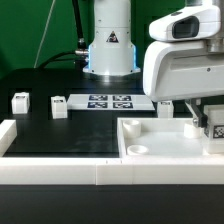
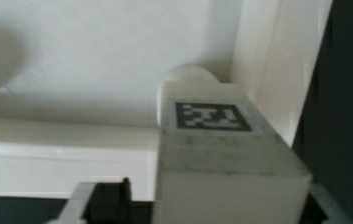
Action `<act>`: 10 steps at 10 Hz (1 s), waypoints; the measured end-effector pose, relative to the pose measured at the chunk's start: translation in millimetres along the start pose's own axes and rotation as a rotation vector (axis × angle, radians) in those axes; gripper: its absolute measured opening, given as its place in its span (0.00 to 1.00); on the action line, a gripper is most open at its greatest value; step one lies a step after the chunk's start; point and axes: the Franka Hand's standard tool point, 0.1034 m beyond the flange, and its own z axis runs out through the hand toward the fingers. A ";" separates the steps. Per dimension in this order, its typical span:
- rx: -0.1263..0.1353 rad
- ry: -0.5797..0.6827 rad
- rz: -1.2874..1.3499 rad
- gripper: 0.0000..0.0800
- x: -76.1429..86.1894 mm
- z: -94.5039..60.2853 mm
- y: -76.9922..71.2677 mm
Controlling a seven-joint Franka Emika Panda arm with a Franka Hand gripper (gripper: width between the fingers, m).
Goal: Assemble one leg
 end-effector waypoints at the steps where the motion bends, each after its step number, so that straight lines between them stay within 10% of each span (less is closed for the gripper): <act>1: 0.000 0.000 0.000 0.36 0.0 0.0 0.2; 10: 0.041 0.024 0.952 0.36 -4.3 1.0 8.7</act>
Offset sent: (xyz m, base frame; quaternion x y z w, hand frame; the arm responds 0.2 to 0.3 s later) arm -0.0065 -0.0022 -0.0092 0.0210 0.0185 0.2482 0.9683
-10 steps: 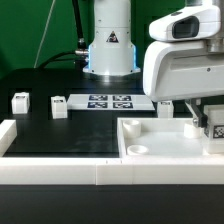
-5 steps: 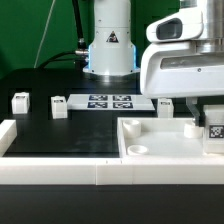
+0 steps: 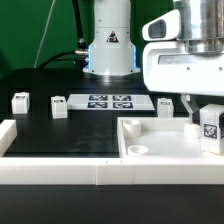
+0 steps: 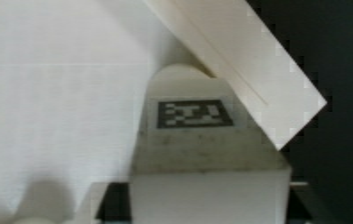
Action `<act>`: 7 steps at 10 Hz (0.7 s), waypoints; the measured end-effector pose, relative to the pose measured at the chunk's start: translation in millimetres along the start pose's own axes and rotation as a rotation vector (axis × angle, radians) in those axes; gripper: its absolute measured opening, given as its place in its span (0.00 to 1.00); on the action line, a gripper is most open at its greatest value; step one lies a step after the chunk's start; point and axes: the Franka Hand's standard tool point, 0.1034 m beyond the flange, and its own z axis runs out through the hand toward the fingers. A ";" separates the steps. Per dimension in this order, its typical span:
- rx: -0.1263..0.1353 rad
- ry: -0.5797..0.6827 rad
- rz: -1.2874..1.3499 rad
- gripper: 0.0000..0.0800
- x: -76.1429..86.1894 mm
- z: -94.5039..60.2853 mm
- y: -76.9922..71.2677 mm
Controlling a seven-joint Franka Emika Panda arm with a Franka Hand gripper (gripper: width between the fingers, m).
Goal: Assemble one leg
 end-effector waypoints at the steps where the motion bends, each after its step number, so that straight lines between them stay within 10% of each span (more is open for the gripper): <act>1: -0.003 0.002 0.126 0.36 -1.1 0.1 1.3; 7: -0.007 -0.018 0.459 0.36 -1.7 1.0 4.3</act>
Offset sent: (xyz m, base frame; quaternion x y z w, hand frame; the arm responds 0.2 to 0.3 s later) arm -0.0011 0.0017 0.0000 0.0014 -0.0002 0.2525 0.9676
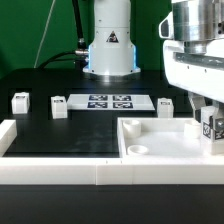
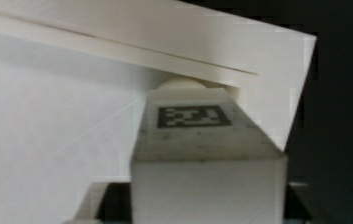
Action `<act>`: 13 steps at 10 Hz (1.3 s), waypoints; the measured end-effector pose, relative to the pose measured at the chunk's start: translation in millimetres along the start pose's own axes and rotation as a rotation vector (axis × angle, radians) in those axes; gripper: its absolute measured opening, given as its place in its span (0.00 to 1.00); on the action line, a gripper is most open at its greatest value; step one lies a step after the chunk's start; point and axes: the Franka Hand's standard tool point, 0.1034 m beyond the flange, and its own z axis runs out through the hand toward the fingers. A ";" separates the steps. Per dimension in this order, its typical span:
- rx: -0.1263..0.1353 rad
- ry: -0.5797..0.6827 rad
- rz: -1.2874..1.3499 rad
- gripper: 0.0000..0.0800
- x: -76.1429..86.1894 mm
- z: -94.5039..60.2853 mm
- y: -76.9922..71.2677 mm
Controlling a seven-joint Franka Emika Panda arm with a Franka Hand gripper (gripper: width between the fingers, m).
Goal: Assemble one leg
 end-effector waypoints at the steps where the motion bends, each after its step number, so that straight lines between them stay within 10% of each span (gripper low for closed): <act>1: 0.000 -0.004 0.057 0.36 -1.4 0.2 0.2; 2: 0.001 -0.010 0.100 0.36 -3.2 0.9 0.2; 4: 0.001 -0.010 0.035 0.74 -3.5 1.1 0.3; 13: 0.008 0.001 -0.766 0.81 -10.3 -0.5 -4.0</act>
Offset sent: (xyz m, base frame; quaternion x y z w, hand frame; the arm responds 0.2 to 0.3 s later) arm 0.0000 0.0000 0.0000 0.0000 0.0000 -0.0799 0.9968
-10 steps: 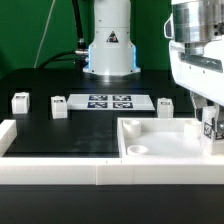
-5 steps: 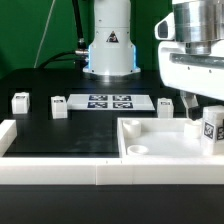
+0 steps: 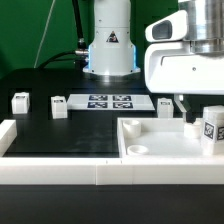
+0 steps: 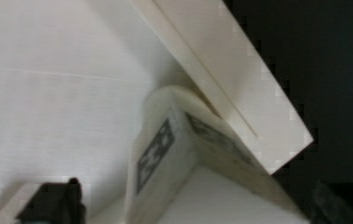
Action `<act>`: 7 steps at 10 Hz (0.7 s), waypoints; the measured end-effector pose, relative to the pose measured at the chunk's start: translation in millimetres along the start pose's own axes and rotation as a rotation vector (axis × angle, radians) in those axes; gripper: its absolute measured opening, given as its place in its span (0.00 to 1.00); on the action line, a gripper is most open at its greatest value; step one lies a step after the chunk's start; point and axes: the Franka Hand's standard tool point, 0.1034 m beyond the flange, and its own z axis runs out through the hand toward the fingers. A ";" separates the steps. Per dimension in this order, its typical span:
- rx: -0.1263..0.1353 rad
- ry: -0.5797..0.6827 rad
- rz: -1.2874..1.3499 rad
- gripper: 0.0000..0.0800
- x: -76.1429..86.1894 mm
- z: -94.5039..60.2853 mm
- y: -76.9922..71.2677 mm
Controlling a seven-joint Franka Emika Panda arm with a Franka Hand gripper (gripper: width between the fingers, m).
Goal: Assemble one leg
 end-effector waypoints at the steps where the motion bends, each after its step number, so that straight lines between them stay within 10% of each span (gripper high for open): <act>1: 0.002 0.002 -0.031 0.81 -1.3 0.2 -2.1; 7: -0.034 0.014 -0.602 0.81 0.2 -1.2 -3.1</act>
Offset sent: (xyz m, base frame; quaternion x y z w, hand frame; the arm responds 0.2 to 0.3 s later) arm 0.0030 0.0056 0.0030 0.0146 -0.0145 -0.2087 0.9778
